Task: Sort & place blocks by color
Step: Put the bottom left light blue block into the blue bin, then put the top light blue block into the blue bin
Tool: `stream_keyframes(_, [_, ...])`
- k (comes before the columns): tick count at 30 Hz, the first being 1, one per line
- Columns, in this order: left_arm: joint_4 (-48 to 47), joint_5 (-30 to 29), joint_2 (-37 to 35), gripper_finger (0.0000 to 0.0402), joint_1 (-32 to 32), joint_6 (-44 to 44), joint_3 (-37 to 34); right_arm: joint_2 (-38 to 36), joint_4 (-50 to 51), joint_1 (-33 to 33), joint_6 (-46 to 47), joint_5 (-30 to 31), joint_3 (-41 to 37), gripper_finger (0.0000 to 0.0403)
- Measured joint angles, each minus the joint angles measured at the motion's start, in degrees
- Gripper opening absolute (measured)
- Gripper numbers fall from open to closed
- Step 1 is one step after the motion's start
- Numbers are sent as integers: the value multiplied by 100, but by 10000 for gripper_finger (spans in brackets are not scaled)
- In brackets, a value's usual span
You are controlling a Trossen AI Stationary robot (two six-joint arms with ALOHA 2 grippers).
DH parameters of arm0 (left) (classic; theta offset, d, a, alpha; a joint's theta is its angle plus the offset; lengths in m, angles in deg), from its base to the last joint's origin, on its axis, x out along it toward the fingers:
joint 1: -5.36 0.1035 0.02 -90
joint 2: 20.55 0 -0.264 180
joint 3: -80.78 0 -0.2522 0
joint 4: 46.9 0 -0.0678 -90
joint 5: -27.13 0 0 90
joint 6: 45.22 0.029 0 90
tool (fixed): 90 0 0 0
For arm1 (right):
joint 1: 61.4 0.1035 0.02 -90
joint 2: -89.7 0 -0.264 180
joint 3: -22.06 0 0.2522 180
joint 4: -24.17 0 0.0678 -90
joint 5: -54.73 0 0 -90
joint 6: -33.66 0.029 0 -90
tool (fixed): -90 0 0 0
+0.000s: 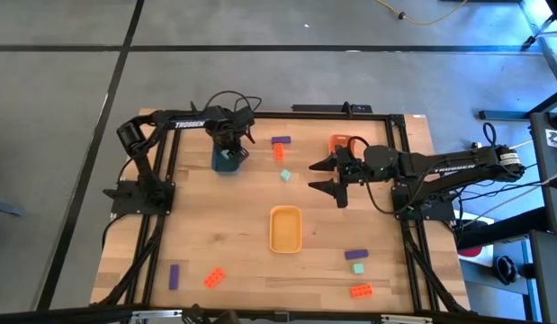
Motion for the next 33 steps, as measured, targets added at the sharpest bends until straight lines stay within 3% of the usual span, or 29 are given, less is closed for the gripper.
stream_keyframes(9, [-719, 169, -1092, 193, 122, 276, 531, 0, -1, 0, -11, -2, 0, 294])
stream_keyframes(12, [-436, 502, -1748, 193, 4, 179, 700, 0, -3, 0, -11, -2, 0, 294])
stream_keyframes(16, [952, 1153, -2764, 193, -420, -33, 536, 0, -85, 0, -13, -2, -2, 294])
stream_keyframes(19, [2360, 1312, -3482, 193, -958, -49, 82, 0, -190, 0, -15, -1, -2, 294])
stream_keyframes(28, [6187, 1275, -4751, 189, -2463, -199, -2168, 2, -320, 0, -27, -4, -7, 294])
stream_keyframes(33, [6909, 757, -4793, 189, -2773, -173, -2660, 2, -319, 0, -37, -5, -7, 294])
